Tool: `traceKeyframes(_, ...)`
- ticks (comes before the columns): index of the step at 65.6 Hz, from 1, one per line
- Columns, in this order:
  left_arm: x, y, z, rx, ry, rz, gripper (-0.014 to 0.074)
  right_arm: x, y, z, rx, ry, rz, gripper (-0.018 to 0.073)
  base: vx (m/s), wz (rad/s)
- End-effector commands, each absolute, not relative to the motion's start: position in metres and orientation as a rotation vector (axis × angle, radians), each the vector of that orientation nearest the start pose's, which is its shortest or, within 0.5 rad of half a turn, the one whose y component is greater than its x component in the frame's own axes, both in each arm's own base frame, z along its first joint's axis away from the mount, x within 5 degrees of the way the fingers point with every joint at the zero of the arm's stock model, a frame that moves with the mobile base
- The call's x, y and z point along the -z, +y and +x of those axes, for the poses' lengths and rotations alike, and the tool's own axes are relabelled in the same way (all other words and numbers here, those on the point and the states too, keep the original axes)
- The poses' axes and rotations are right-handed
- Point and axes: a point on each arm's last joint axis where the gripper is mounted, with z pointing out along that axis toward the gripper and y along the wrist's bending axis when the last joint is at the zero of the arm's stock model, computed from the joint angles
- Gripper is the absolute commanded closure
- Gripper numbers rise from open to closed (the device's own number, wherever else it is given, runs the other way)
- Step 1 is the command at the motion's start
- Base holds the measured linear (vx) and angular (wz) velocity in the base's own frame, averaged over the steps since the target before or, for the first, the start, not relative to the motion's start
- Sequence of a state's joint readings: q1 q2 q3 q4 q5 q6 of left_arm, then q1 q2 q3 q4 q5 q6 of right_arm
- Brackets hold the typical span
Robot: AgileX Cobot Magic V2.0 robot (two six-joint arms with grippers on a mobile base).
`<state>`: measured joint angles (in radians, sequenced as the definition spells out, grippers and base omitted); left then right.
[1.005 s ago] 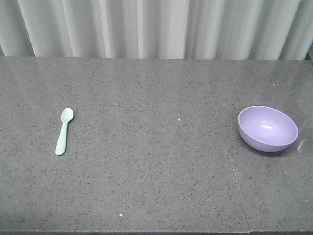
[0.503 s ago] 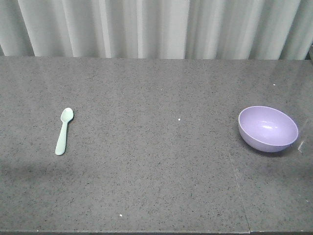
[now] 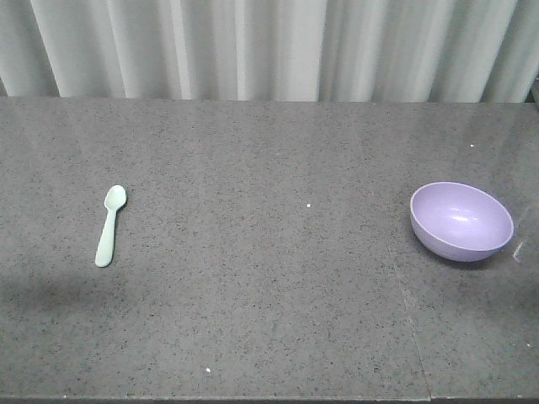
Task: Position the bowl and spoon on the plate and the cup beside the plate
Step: 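Lower the left gripper over the white spoon handle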
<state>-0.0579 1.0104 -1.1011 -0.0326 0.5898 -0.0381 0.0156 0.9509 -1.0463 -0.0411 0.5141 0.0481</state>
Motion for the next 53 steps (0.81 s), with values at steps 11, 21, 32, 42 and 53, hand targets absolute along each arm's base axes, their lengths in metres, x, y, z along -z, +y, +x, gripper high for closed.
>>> traceKeyframes(11, -0.431, -0.026, 0.255, 0.187, 2.136, 0.05, 0.0041, -0.429, 0.001, 0.194, 0.005, 1.816, 0.001, -0.0021, 0.0, 0.0)
traceKeyframes(21, -0.425, -0.03, 0.295, 0.192, 2.273, 0.083, 0.0041, -0.425, 0.001, 0.193, 0.006, 1.863, 0.002, -0.0021, 0.0, 0.0)
traceKeyframes(32, -0.4, -0.036, 0.334, 0.243, 2.41, 0.081, 0.0041, -0.422, 0.001, 0.192, 0.013, 1.886, 0.001, -0.0021, 0.0, 0.0)
traceKeyframes(42, -0.366, -0.039, 0.361, 0.264, 2.54, 0.078, 0.0052, -0.422, 0.001, 0.192, 0.004, 1.891, 0.004, -0.0021, 0.0, 0.0)
traceKeyframes(53, -0.33, -0.04, 0.384, 0.266, 2.633, 0.069, 0.0087, -0.422, 0.001, 0.192, 0.005, 1.896, 0.005, -0.0021, 0.0, 0.0)
